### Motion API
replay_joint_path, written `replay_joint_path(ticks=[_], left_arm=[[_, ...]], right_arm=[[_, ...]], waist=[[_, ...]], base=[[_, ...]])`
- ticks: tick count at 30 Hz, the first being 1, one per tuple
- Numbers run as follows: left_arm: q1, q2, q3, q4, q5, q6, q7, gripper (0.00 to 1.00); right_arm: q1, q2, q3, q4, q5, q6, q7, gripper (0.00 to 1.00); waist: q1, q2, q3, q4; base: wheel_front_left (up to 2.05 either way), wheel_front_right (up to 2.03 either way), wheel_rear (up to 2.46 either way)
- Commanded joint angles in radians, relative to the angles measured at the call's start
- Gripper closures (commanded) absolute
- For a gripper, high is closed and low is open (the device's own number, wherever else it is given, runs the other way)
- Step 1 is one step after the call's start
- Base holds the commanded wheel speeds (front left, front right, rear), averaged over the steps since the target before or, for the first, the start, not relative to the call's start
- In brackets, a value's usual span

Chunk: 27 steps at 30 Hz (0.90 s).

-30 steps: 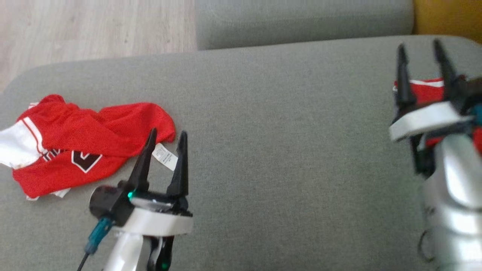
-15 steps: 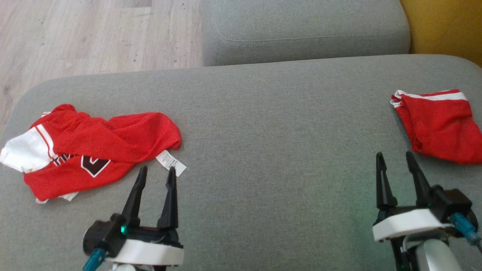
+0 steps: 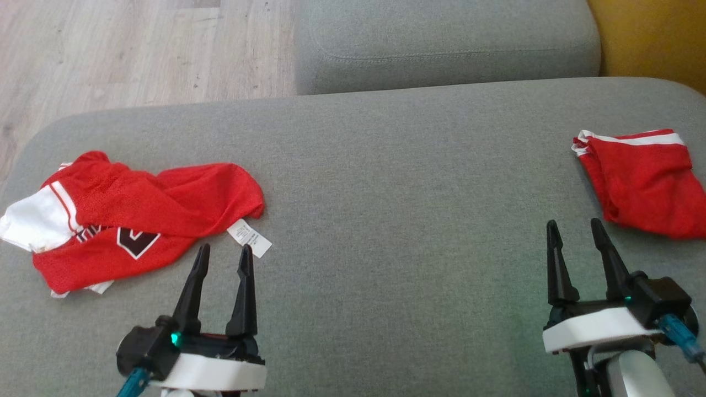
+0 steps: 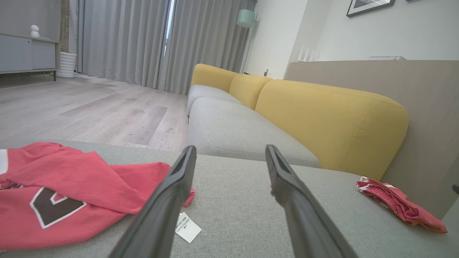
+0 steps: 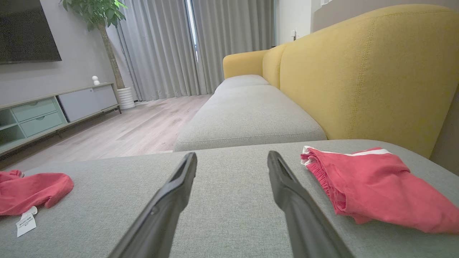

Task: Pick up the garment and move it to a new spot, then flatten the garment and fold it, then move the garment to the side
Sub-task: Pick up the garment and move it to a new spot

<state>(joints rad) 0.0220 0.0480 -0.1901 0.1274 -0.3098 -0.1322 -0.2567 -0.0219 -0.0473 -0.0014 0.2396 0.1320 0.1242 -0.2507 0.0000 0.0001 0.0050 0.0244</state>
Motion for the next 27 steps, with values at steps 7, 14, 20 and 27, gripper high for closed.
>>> replay_joint_path(ticks=[7,14,20,27], left_arm=[[-0.034,0.002,0.040,-0.031,-0.002,0.002,-0.005,0.00],[-0.032,0.002,0.039,-0.024,-0.005,0.003,-0.005,0.00],[-0.036,0.002,0.048,0.000,0.004,0.029,-0.005,0.00],[-0.031,0.002,0.069,-0.005,0.014,0.031,-0.005,0.00]], right_arm=[[-0.027,-0.003,0.026,-0.034,-0.002,0.007,-0.011,0.00],[-0.024,-0.003,0.025,-0.028,-0.005,0.007,-0.011,0.00],[-0.010,-0.003,0.062,-0.027,0.005,0.007,-0.011,0.00],[0.005,-0.003,0.115,-0.025,0.017,0.007,-0.011,0.00]], waist=[[0.0000,-0.0001,-0.003,0.002],[0.0000,-0.0001,-0.010,0.011],[0.0000,-0.0001,-0.020,0.054],[0.0000,-0.0001,-0.033,0.140]], base=[[0.00,0.00,0.00],[0.00,0.00,0.00],[0.00,0.00,0.00],[0.00,0.00,0.00]])
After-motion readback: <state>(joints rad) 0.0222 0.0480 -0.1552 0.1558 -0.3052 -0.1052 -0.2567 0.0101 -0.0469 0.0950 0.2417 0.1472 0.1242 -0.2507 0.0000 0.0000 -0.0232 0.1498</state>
